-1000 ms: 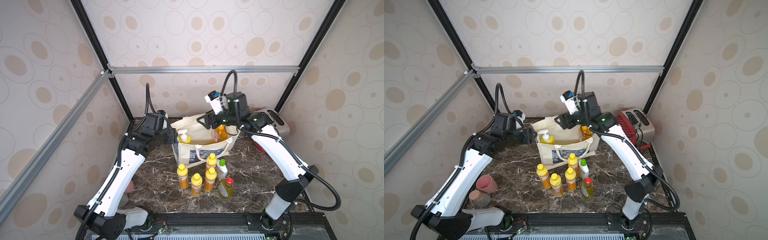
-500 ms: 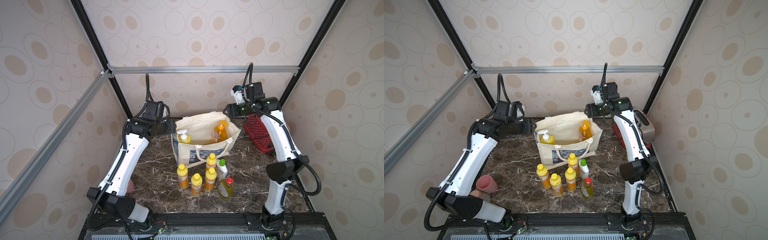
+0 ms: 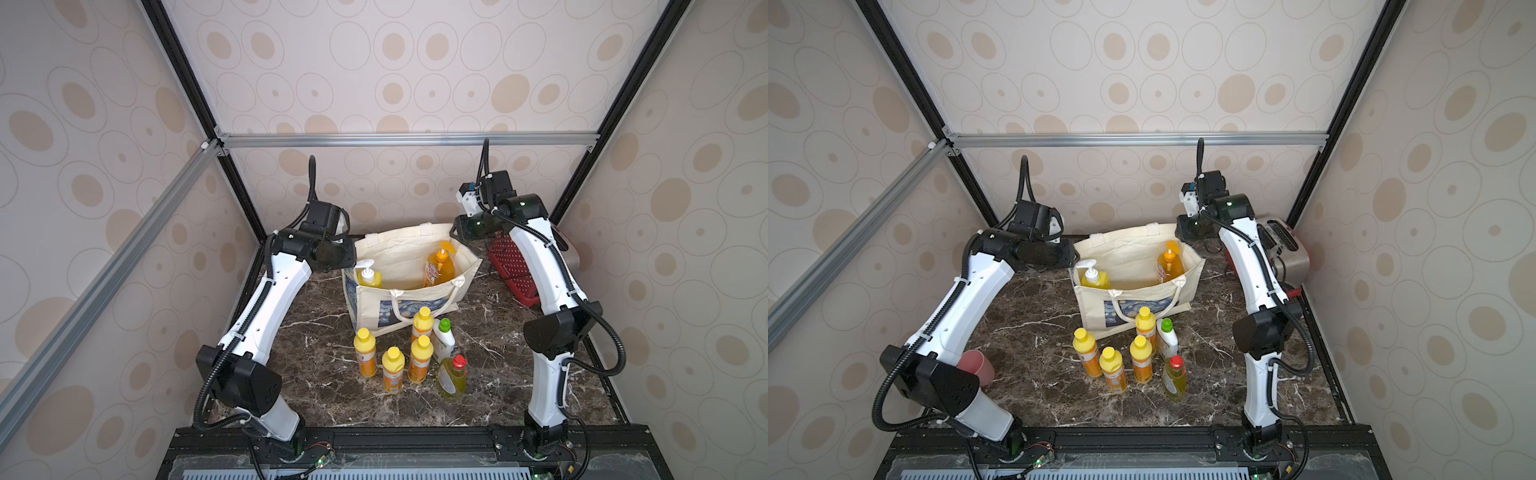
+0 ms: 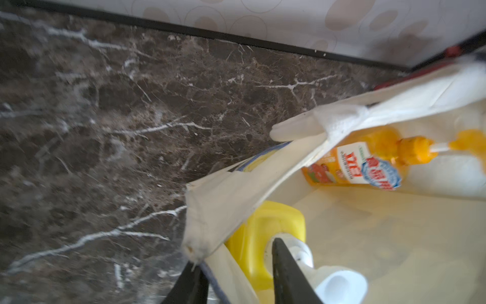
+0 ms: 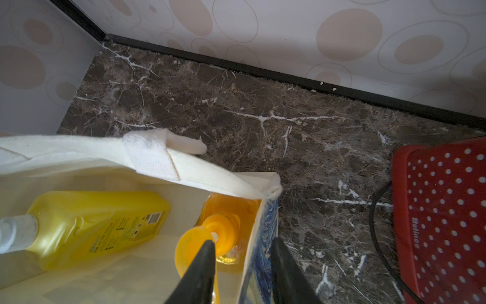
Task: Pack dish soap into the shopping bag
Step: Adjust the shopping bag at the center of the board.
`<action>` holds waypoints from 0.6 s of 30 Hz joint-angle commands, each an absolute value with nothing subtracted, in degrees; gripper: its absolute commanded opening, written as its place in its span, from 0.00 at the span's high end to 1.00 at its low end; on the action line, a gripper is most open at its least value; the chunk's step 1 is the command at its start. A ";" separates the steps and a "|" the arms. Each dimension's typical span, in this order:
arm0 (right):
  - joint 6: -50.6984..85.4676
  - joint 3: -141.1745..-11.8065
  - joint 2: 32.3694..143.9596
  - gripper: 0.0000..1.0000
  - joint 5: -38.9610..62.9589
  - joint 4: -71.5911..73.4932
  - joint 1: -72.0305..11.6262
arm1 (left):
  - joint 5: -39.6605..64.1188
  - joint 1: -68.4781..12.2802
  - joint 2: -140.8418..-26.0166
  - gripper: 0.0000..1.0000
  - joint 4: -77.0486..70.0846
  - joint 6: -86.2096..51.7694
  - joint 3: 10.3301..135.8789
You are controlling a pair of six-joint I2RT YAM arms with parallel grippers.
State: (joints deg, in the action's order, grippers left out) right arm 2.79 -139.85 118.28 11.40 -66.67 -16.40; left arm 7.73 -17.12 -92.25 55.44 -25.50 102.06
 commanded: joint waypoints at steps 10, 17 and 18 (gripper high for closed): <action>4.48 -138.34 115.52 1.00 2.76 -69.31 -16.36 | 9.28 -17.04 -99.27 1.00 55.46 -19.93 115.16; 4.66 -139.57 113.33 1.00 -0.70 -71.95 -16.39 | 10.41 -16.96 -104.00 1.00 54.63 -17.41 121.96; 4.66 -139.49 112.86 1.00 -1.47 -72.20 -16.29 | 10.78 -16.79 -104.60 1.00 54.51 -17.15 122.78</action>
State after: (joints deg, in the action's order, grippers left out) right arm 4.36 -138.89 116.66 1.78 -69.69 -16.43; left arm 9.34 -16.97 -104.29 57.93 -19.92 117.95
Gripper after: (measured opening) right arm 0.044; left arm 0.047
